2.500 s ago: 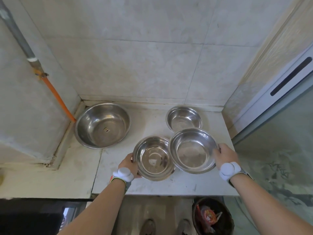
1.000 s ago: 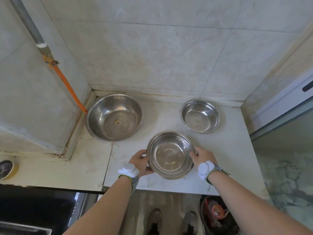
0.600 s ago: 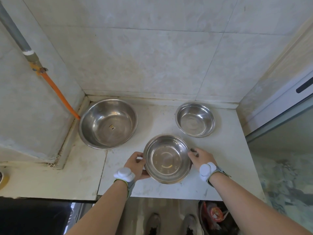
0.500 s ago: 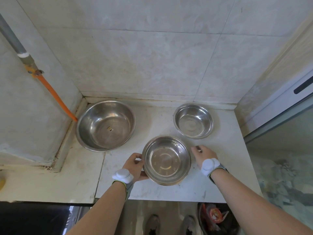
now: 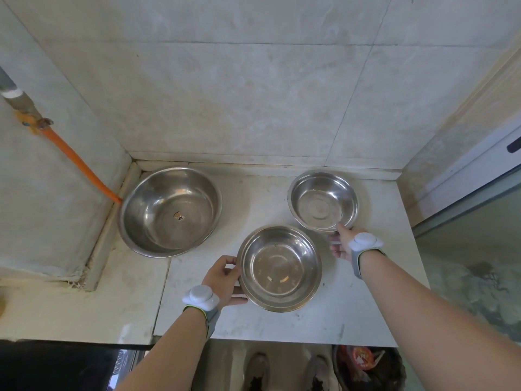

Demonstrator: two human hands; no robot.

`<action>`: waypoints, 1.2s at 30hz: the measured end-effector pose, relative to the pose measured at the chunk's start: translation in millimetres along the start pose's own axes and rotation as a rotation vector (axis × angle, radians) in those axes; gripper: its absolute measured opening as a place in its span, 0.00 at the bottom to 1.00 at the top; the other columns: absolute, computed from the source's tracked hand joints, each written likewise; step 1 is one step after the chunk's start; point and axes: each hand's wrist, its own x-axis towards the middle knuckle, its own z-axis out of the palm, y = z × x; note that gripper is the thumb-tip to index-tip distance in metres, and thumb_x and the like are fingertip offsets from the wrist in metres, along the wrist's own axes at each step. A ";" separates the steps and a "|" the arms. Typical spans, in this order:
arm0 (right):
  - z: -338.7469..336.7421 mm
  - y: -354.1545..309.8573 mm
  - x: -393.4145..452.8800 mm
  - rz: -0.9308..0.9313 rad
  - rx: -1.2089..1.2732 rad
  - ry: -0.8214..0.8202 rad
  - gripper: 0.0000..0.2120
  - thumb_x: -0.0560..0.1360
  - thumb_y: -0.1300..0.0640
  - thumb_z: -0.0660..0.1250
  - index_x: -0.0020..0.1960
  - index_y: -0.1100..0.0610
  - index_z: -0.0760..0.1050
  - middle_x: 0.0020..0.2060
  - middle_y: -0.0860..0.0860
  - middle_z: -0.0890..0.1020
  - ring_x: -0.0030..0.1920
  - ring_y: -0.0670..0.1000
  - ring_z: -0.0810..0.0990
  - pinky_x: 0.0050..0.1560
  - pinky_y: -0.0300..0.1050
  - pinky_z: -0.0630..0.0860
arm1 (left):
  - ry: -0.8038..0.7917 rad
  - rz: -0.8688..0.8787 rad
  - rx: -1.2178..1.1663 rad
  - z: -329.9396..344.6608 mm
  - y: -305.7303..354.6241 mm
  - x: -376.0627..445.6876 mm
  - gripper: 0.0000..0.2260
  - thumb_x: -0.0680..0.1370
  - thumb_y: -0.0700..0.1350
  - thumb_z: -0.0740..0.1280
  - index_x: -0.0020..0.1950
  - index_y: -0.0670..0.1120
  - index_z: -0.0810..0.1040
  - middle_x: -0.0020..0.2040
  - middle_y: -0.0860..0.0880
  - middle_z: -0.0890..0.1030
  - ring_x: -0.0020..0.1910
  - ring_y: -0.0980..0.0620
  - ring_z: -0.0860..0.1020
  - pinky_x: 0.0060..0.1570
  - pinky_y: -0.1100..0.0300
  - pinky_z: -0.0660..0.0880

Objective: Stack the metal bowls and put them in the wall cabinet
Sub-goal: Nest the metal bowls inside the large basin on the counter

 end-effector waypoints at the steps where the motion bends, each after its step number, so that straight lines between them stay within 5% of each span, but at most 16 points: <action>1: 1.0 0.4 1.2 0.008 0.018 -0.003 0.15 0.84 0.52 0.60 0.44 0.60 0.71 0.43 0.58 0.81 0.29 0.54 0.74 0.31 0.47 0.74 | -0.003 -0.003 0.000 0.0 0.4 0.0 0.08 0.82 0.47 0.69 0.57 0.44 0.76 0.41 0.44 0.85 0.40 0.35 0.88 0.37 0.47 0.85; 5: 4.3 -1.2 2.5 0.030 0.105 0.016 0.06 0.85 0.60 0.58 0.56 0.63 0.70 0.39 0.59 0.78 0.34 0.53 0.77 0.24 0.43 0.80 | -0.011 0.000 0.019 -0.3 -0.5 1.5 0.08 0.82 0.46 0.69 0.57 0.45 0.75 0.36 0.47 0.86 0.39 0.35 0.88 0.37 0.48 0.85; 12: -4.1 -6.0 -10.6 -0.019 0.147 0.011 0.05 0.84 0.64 0.58 0.55 0.66 0.69 0.35 0.60 0.76 0.23 0.53 0.80 0.18 0.39 0.77 | -0.039 0.000 0.025 -1.2 0.9 0.9 0.09 0.81 0.48 0.69 0.58 0.45 0.74 0.36 0.47 0.85 0.38 0.37 0.87 0.37 0.49 0.84; 19: -23.6 -0.3 -30.3 -0.176 0.054 0.014 0.08 0.80 0.68 0.60 0.43 0.65 0.74 0.21 0.55 0.82 0.19 0.51 0.81 0.23 0.43 0.80 | -0.062 -0.013 -0.017 0.7 5.6 -6.4 0.10 0.83 0.46 0.69 0.63 0.47 0.76 0.47 0.42 0.82 0.35 0.40 0.87 0.34 0.52 0.84; 23: -28.6 5.8 -48.9 -0.285 -0.128 0.027 0.07 0.78 0.62 0.63 0.45 0.64 0.78 0.26 0.55 0.84 0.27 0.57 0.84 0.44 0.56 0.85 | -0.068 0.015 -0.037 0.9 7.6 -12.2 0.13 0.83 0.39 0.68 0.67 0.48 0.75 0.48 0.39 0.84 0.36 0.38 0.86 0.35 0.52 0.84; 26: -26.7 11.0 -64.5 -0.338 -0.207 0.017 0.08 0.77 0.58 0.63 0.45 0.62 0.78 0.26 0.55 0.84 0.29 0.58 0.83 0.50 0.61 0.83 | -0.099 -0.011 -0.120 -2.6 7.6 -12.8 0.17 0.84 0.33 0.61 0.70 0.47 0.73 0.49 0.37 0.83 0.41 0.33 0.83 0.42 0.47 0.82; 31: -18.6 24.9 -89.8 -0.392 -0.380 0.063 0.13 0.77 0.52 0.62 0.46 0.62 0.78 0.27 0.54 0.85 0.28 0.54 0.85 0.45 0.56 0.84 | -0.084 -0.011 -0.139 -10.8 1.4 -16.9 0.18 0.85 0.31 0.57 0.72 0.46 0.69 0.50 0.37 0.83 0.45 0.32 0.81 0.55 0.42 0.77; 34: -14.8 34.4 -98.8 -0.397 -0.428 0.046 0.13 0.79 0.53 0.62 0.46 0.62 0.78 0.26 0.53 0.85 0.28 0.52 0.85 0.42 0.53 0.84 | -0.149 0.004 -0.050 -11.4 1.9 -22.4 0.21 0.83 0.28 0.61 0.70 0.49 0.68 0.51 0.45 0.86 0.51 0.33 0.84 0.64 0.40 0.78; 36: -11.6 40.5 -105.6 -0.400 -0.451 0.035 0.12 0.79 0.54 0.61 0.46 0.61 0.78 0.26 0.53 0.85 0.27 0.52 0.85 0.40 0.51 0.84 | -0.152 0.016 -0.020 -12.3 1.1 -24.9 0.21 0.82 0.30 0.64 0.69 0.51 0.69 0.46 0.52 0.88 0.51 0.38 0.86 0.62 0.43 0.81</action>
